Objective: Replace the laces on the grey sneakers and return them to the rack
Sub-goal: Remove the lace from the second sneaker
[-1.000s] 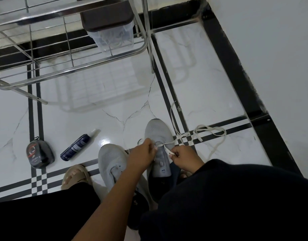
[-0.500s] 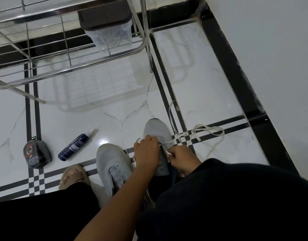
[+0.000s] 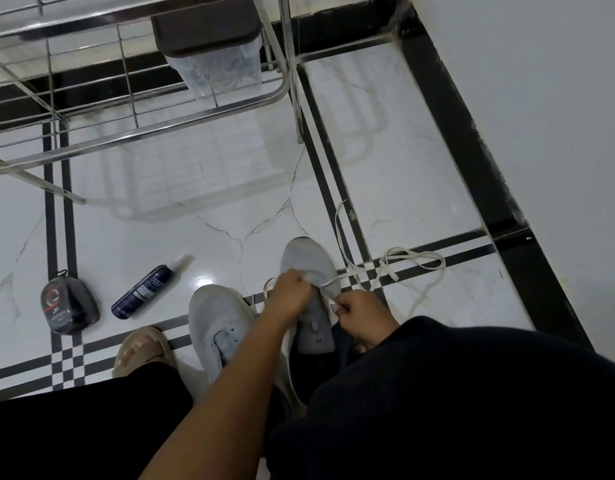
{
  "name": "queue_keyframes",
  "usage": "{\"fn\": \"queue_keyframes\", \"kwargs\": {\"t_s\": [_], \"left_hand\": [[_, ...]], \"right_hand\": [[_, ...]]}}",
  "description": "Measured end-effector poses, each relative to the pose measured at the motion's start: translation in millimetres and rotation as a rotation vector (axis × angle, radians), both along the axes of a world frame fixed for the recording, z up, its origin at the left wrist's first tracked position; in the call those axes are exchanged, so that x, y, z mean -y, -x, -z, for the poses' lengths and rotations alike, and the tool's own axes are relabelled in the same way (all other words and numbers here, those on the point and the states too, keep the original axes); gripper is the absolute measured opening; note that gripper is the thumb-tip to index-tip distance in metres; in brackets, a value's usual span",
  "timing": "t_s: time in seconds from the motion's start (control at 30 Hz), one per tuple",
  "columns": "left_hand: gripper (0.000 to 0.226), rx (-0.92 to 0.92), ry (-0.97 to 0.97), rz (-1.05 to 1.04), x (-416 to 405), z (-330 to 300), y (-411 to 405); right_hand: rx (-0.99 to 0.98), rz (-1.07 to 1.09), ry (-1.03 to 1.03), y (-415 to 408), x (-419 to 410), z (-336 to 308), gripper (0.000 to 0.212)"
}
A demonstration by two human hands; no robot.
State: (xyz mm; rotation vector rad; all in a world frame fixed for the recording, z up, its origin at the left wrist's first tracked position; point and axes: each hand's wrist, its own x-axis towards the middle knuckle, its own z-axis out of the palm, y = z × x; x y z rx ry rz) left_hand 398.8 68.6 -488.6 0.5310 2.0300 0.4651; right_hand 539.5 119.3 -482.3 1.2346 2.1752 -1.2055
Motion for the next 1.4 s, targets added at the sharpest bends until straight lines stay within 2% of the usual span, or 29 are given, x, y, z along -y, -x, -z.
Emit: {"fn": "queue_keyframes", "kwargs": {"t_s": [0.07,0.1,0.17,0.2,0.23,0.27,0.3,0.37,0.43,0.47,0.5,0.67,0.73,0.83,1.0,1.07,1.1,1.2,1.27,1.33,1.37,1.4], "left_hand": [[0.026,0.522,-0.169,-0.689,11,-14,32],[0.027,0.737,-0.333,-1.004,24,-20,52],[0.026,0.963,-0.648,-1.426,49,-27,90],[0.025,0.986,-0.743,-1.494,57,-31,103],[0.025,0.925,-0.735,-1.464,60,-35,109],[0.025,0.788,-0.641,-1.337,57,-37,109],[0.023,0.597,-0.504,-1.118,51,-39,105],[0.019,0.185,-0.249,-0.536,33,-40,83],[0.020,-0.080,-0.137,0.062,20,-30,52],[0.019,-0.182,-0.085,0.298,14,-24,35],[0.020,-0.286,-0.047,0.439,10,-20,21],[0.014,-0.591,-0.050,0.608,6,-7,-8],[0.022,-0.673,-0.072,0.710,9,-7,-10],[0.022,-0.707,-0.098,0.765,14,-4,-8],[0.015,-0.687,-0.122,0.713,20,7,-6],[0.015,-0.584,-0.130,0.576,18,7,-7],[0.014,-0.459,-0.139,0.383,15,3,-5],[0.010,-0.023,-0.222,-0.453,23,-3,23],[0.009,0.148,-0.290,-0.865,44,-6,41],[0.010,0.252,-0.360,-1.052,63,-4,48],[0.012,0.225,-0.340,-1.037,69,-4,49],[0.013,0.134,-0.275,-0.933,72,1,48]], "right_hand": [[0.000,0.090,-0.001,-4,0,4,0.042],[0.006,0.111,0.004,-5,0,4,0.042],[0.005,0.121,0.010,-6,-1,7,0.042],[0.004,0.116,0.013,-5,-1,7,0.043],[0.002,0.105,0.019,-3,-2,7,0.043],[0.001,0.090,0.024,-2,-2,6,0.043],[0.004,0.076,0.028,-1,-2,5,0.043],[0.010,0.048,0.022,1,-2,2,0.043],[0.022,0.010,0.006,3,-2,-2,0.043],[0.034,-0.011,0.001,4,-2,-4,0.043],[0.042,-0.027,0.000,5,-2,-4,0.042],[0.064,-0.053,0.007,3,-1,-5,0.039],[0.049,-0.049,0.008,2,-1,-5,0.041],[0.043,-0.059,0.016,3,-1,-4,0.042],[0.041,-0.061,0.005,4,-1,-3,0.042],[0.036,-0.053,-0.002,3,0,-4,0.042],[0.027,-0.034,-0.004,2,0,-4,0.042],[-0.012,0.049,-0.017,-2,0,-3,0.044],[-0.012,0.036,-0.010,-1,0,-3,0.042],[0.005,-0.052,0.015,5,0,-6,0.040],[0.019,-0.098,0.030,9,0,-8,0.040],[0.033,-0.129,0.042,11,1,-9,0.040]]}}
